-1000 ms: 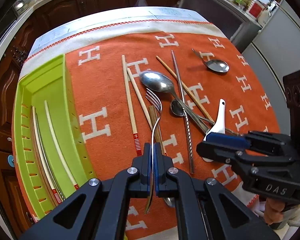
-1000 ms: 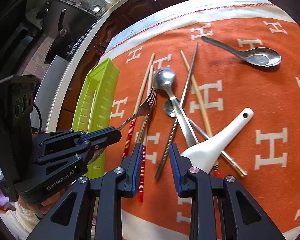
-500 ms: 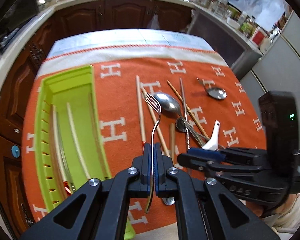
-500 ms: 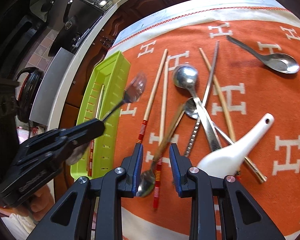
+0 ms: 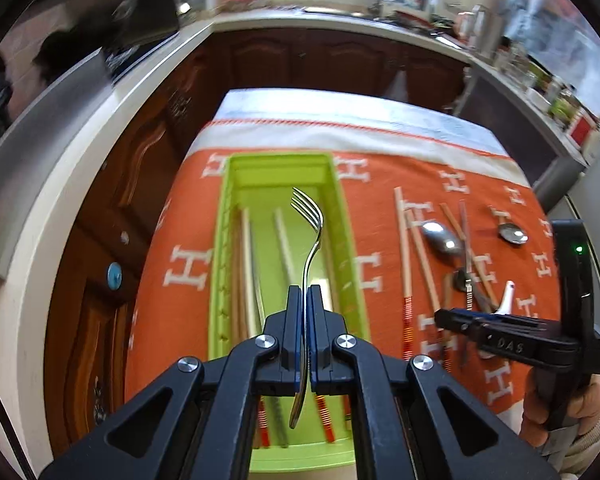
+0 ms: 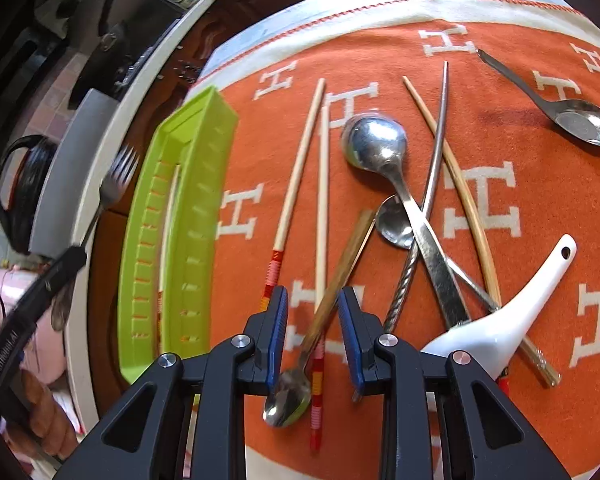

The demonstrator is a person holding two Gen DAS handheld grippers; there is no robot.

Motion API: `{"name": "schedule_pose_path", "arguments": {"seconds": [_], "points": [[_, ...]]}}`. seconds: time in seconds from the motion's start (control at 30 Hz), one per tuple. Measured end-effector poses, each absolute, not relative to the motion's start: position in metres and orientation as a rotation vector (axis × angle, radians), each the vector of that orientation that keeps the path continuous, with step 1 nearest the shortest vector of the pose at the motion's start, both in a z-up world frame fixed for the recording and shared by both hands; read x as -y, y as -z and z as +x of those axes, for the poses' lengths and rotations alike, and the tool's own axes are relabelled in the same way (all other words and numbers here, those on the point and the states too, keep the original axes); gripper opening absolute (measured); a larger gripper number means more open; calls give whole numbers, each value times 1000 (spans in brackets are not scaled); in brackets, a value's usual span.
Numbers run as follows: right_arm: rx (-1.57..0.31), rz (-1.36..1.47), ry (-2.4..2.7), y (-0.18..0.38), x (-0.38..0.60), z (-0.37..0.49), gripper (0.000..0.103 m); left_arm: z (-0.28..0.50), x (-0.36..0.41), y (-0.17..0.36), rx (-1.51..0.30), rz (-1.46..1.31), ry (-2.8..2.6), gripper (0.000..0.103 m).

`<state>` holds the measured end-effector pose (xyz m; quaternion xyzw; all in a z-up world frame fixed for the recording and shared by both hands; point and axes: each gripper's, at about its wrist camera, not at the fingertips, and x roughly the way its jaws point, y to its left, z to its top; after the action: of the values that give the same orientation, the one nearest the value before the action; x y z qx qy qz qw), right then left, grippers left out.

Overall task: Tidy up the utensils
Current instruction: 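Carry the fork with the left tool to the tray while the right tool grasps a wooden chopstick, then release the fork into the tray with the left tool while the right tool drops its chopstick in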

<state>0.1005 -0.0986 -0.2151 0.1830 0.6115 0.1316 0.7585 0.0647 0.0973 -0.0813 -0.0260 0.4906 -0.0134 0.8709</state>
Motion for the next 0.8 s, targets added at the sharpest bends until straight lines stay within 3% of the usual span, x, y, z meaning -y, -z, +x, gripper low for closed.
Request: {"name": "schedule_pose_path", "arguments": {"seconds": [0.13, 0.27, 0.8], "points": [[-1315, 376, -264, 216, 94, 102, 12, 66, -109, 103, -1073, -84, 8, 0], [-1295, 373, -260, 212, 91, 101, 9, 67, -115, 123, -1129, -121, 9, 3], [-1074, 322, -408, 108, 74, 67, 7, 61, -122, 88, -1029, -140, 28, 7]]}}
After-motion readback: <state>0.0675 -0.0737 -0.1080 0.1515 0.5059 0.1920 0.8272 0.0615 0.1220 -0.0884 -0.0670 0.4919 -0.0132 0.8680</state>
